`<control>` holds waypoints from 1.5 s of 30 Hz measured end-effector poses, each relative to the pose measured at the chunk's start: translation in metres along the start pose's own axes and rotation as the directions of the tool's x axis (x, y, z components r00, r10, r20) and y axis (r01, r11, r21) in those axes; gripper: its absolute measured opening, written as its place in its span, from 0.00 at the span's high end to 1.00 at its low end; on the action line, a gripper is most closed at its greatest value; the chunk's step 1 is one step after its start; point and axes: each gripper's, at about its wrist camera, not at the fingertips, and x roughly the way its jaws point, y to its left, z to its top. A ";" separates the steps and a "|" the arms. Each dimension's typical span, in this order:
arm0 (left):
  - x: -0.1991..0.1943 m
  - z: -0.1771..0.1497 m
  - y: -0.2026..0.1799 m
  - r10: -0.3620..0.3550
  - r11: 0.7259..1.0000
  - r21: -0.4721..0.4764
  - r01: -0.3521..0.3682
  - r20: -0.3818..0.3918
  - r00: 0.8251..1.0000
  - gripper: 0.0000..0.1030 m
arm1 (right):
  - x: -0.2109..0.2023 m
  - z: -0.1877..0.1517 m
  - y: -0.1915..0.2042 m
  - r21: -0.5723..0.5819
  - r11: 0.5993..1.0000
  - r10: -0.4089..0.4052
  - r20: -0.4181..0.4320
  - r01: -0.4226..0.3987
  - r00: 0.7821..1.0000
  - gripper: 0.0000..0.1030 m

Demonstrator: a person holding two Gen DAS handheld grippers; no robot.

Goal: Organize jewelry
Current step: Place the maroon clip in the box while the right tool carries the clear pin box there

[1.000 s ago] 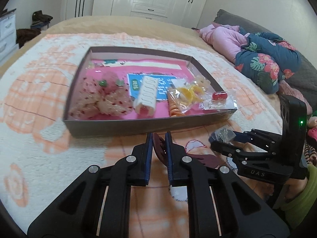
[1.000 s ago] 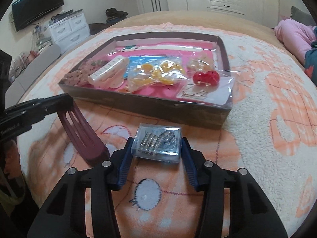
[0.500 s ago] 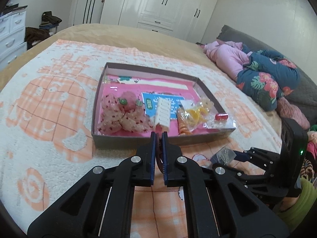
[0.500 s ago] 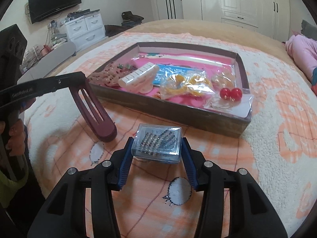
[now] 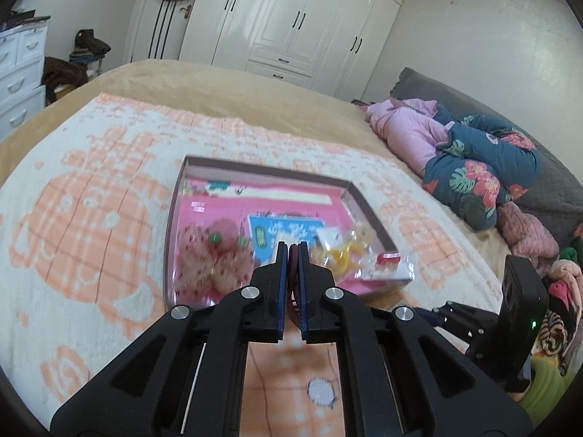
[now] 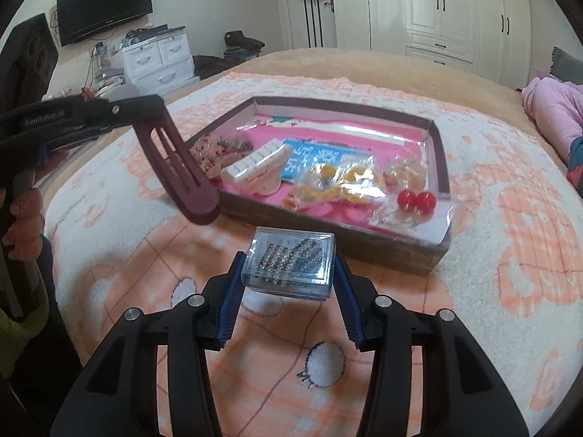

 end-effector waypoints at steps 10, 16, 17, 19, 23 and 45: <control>0.027 0.031 0.000 0.033 0.999 0.017 -0.033 0.020 0.999 0.99 | 0.005 0.034 -0.013 0.002 0.999 -0.036 0.052 0.036 0.998 0.56; 0.049 0.037 0.011 0.059 0.998 0.003 -0.059 0.014 0.998 0.99 | 0.021 0.050 -0.017 -0.016 0.998 -0.054 0.050 0.055 0.997 0.56; 0.051 0.038 0.013 0.061 0.998 -0.002 -0.061 0.013 0.998 0.99 | 0.025 0.053 -0.018 -0.018 0.998 -0.056 0.046 0.057 0.997 0.56; 0.057 0.038 0.019 0.063 0.998 -0.018 -0.063 0.009 0.998 0.99 | 0.032 0.057 -0.018 -0.019 0.998 -0.061 0.041 0.062 0.997 0.56; 0.066 0.038 0.031 0.066 0.997 -0.048 -0.066 0.008 0.998 0.99 | 0.047 0.065 -0.021 -0.015 0.997 -0.070 0.031 0.071 0.997 0.56; 0.079 0.023 0.094 0.153 0.962 -0.231 -0.146 0.012 0.988 0.96 | 0.102 0.092 -0.012 -0.013 0.998 -0.065 -0.026 0.064 0.998 0.56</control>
